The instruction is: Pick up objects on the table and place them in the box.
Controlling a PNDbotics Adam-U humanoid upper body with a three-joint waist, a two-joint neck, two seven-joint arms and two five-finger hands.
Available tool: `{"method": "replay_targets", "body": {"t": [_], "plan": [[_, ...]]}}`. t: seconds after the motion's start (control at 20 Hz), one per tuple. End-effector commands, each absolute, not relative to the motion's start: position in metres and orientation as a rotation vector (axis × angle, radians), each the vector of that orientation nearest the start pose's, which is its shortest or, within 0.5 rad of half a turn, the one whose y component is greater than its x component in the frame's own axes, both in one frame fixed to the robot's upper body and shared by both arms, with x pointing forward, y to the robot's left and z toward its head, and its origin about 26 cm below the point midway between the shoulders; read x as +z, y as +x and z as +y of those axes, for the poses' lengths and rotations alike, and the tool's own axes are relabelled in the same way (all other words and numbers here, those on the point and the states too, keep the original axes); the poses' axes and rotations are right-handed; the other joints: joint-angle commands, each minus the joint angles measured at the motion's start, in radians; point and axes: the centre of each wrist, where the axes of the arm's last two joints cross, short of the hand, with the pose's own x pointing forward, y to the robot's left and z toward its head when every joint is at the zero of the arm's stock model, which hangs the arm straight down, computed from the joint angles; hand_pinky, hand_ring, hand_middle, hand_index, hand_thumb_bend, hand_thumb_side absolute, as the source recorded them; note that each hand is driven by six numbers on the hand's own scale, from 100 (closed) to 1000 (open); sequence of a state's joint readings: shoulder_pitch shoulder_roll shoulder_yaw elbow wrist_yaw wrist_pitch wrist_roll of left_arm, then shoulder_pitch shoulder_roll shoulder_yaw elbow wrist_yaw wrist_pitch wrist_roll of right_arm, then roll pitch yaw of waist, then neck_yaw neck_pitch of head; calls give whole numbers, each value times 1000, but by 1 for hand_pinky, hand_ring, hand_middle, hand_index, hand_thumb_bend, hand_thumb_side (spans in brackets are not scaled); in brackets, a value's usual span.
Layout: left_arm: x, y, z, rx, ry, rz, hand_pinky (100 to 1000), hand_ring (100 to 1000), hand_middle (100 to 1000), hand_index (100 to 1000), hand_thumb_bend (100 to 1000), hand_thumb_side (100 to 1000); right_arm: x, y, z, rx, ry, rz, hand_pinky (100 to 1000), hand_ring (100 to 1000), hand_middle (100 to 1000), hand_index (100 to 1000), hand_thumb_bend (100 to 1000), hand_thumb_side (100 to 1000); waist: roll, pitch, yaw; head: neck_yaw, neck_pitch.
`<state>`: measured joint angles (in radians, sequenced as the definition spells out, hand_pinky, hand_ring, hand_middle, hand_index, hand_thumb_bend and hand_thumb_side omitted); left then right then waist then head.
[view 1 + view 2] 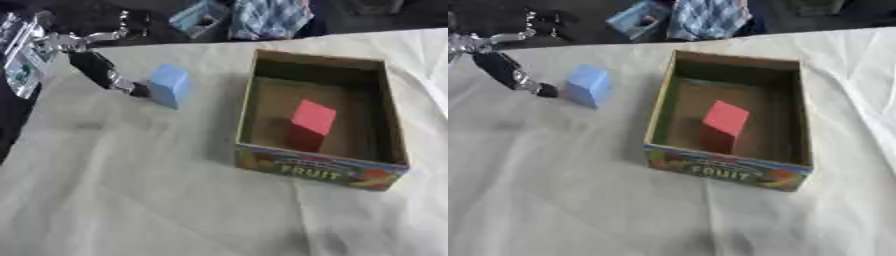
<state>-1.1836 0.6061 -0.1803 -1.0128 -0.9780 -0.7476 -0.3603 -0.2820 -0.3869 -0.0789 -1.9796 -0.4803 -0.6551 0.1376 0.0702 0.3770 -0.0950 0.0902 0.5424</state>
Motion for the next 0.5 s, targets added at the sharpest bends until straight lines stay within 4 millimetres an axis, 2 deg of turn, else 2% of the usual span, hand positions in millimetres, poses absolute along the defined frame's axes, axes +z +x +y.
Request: {"method": "replay_targets", "body": {"t": [0.05,0.25,0.5], "plan": [[364,465,289,2515,-1206,1650,751,888,1000,948,673,847,214,297,-290,-308,-413,3308,858,740,556,871,478,907,-2,-16,-4,13,-18],[359,470,290,2561,-1222,1617,765,898,1000,988,645,862,215,297,-288,-328,-428,3304,859,740,556,872,478,906,1,-8,-12,21,-25],[358,471,291,2601,-1222,1588,771,902,1000,980,652,848,215,298,-287,-347,-436,3302,860,741,554,873,477,906,3,0,-14,29,-25]]}}
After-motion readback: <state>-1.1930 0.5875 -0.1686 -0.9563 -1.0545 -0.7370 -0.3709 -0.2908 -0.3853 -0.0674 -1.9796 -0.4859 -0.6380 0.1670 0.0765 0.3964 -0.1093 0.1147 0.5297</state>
